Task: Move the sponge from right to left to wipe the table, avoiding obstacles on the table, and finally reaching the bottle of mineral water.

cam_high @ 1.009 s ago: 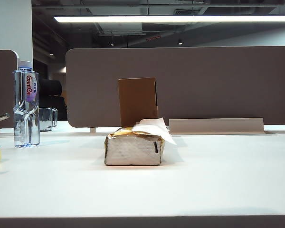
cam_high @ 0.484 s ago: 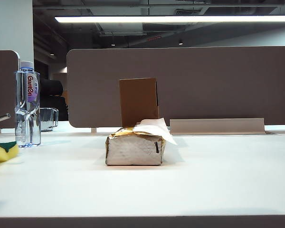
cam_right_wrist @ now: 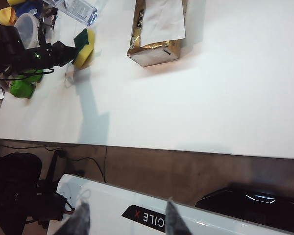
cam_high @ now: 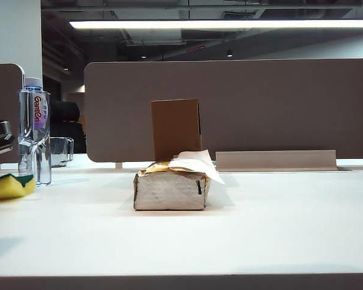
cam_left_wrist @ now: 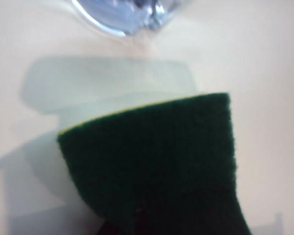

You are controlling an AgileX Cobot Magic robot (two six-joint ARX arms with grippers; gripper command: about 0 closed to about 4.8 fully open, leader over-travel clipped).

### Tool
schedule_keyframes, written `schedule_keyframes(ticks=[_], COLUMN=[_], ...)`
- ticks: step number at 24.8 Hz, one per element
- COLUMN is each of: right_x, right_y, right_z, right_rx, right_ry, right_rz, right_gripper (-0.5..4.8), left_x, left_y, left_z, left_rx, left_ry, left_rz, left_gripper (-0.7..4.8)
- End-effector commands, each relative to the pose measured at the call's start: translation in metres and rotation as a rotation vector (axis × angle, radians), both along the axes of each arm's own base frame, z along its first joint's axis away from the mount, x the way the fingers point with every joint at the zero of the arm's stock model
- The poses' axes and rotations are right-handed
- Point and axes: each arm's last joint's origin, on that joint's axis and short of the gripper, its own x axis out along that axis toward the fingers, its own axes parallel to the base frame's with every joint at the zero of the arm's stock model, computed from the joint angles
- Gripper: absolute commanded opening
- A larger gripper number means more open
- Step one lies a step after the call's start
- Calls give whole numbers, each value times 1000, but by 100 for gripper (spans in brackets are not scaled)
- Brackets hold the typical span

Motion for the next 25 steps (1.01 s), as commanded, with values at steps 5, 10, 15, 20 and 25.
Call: schedule_keyframes(ticks=[5, 10, 15, 20, 25], right_x=[0, 0, 0, 0, 0], right_y=[0, 0, 0, 0, 0], right_z=[2, 2, 2, 2, 2], right_rx=[5, 6, 6, 5, 5], right_ry=[-15, -15, -14, -14, -14], right_rz=[6, 6, 6, 6, 7], right_gripper=[198, 198, 198, 198, 198], left_x=[13, 11, 10, 11, 12], left_y=[5, 2, 2, 2, 2], left_z=[14, 12, 12, 16, 29], left_rx=[-14, -39, -40, -38, -31], left_ry=[-63, -34, -27, -38, -74], left_rz=[16, 0, 0, -1, -2], left_gripper=[-1, 128, 228, 250, 251])
